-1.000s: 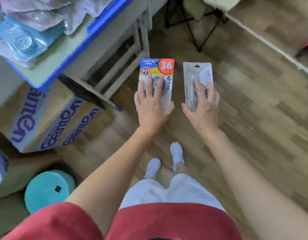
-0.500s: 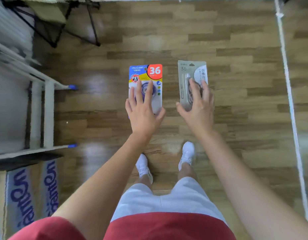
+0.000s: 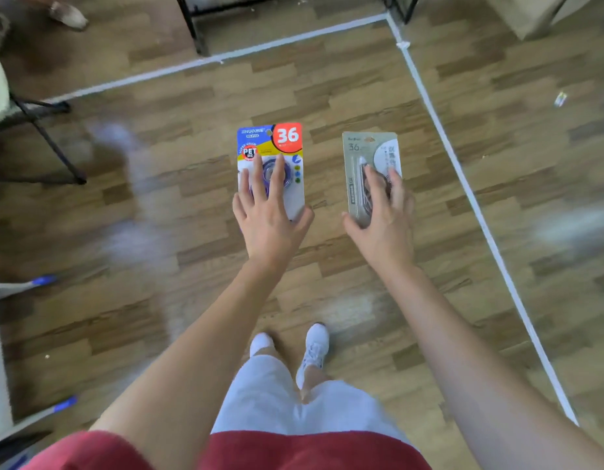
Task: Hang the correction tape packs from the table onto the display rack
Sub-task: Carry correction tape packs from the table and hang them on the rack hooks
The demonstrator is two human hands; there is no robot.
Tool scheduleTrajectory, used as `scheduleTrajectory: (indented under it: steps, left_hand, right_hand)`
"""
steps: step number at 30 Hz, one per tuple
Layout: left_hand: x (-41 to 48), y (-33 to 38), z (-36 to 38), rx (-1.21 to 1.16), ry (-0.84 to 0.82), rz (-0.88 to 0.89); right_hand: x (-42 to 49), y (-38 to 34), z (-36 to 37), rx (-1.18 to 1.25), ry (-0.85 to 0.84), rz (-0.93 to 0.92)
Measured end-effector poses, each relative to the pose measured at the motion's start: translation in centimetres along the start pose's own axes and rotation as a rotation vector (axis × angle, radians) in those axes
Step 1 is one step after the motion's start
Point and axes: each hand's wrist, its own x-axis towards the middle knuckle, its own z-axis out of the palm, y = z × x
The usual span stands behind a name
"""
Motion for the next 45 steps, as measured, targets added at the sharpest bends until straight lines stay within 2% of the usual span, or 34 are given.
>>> scheduleTrajectory:
  steps: [6,12,17,31,39,45]
  left_hand:
    - [10.9,5.6,2.6,-0.005,0.054,0.073]
    - [24.0,9.5,3.3,-0.028,0.092,0.108]
    - [36.1,13.7,1.8,-0.04,0.157,0.14]
    - [67.8,25.2,0.2,-0.028,0.41,0.156]
    - [82.9,29.7,-3.3,-0.054,0.527,0.221]
    - [92.4,31.6,-5.8,-0.063,0.566,0.309]
  right_hand:
    - [11.4,2.7,-2.5,-0.017,0.084,-0.021]
    - [25.7,2.4,-4.1,-0.014,0.154,-0.062]
    - [38.2,0.1,-6.4,0.004,0.211,-0.096]
    - [73.2,-4.4,-12.5,0.032,0.345,-0.354]
    - [88.5,-8.7,-14.9,0.076,0.451,-0.439]
    - [97.4,-12.1,-15.8,0.07,0.543,-0.43]
